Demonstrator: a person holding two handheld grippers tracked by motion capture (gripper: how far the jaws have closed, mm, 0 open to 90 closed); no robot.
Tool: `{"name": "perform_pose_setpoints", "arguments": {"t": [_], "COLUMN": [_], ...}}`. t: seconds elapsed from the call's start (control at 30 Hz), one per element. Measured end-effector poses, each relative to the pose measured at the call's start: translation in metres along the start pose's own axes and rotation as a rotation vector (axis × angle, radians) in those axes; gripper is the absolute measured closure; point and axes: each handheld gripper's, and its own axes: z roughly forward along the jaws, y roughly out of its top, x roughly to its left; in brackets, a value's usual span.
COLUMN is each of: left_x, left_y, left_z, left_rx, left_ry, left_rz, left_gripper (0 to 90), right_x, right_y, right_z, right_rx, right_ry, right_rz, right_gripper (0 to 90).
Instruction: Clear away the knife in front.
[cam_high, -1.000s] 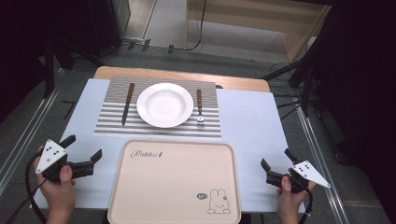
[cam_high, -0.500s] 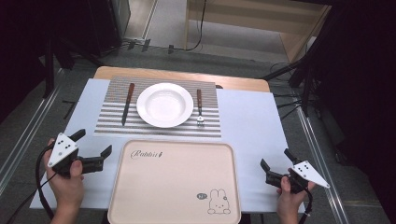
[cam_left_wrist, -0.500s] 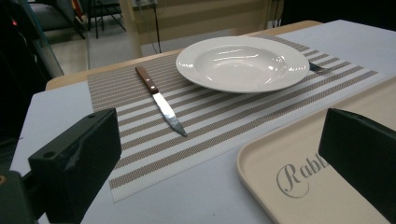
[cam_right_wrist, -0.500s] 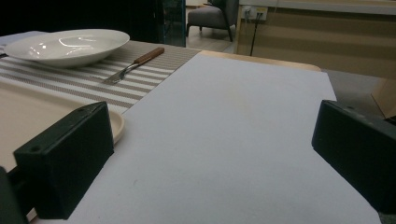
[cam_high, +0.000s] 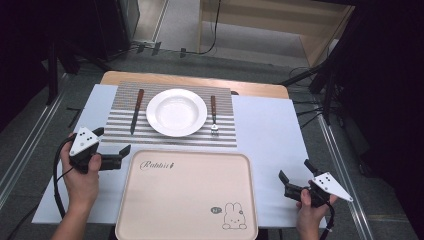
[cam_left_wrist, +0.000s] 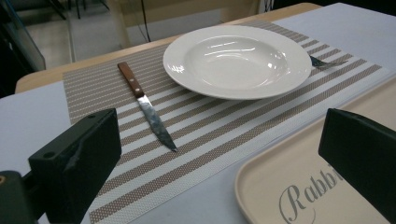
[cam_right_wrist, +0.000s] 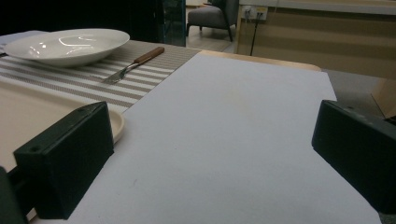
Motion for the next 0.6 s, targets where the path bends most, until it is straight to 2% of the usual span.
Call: {"name": "perform_pose_setpoints", "arguments": {"t": [0.27, 0.6], "left_x": [0.005, 0.014], "left_y": [0.006, 0.029], "left_z": [0.014, 0.031], "left_rx": [0.033, 0.073], "left_ry": [-0.014, -0.021], "left_rz": [-0.019, -0.029], "left_gripper": [0.0, 0.0], "right_x": [0.0, 0.0], "right_y": [0.0, 0.0], "right_z": [0.0, 0.0], "right_rx": [-0.001, -0.001], "right_ry": [-0.002, -0.001], "right_rz": [-0.001, 0.001], "right_gripper": [0.0, 0.0]}}
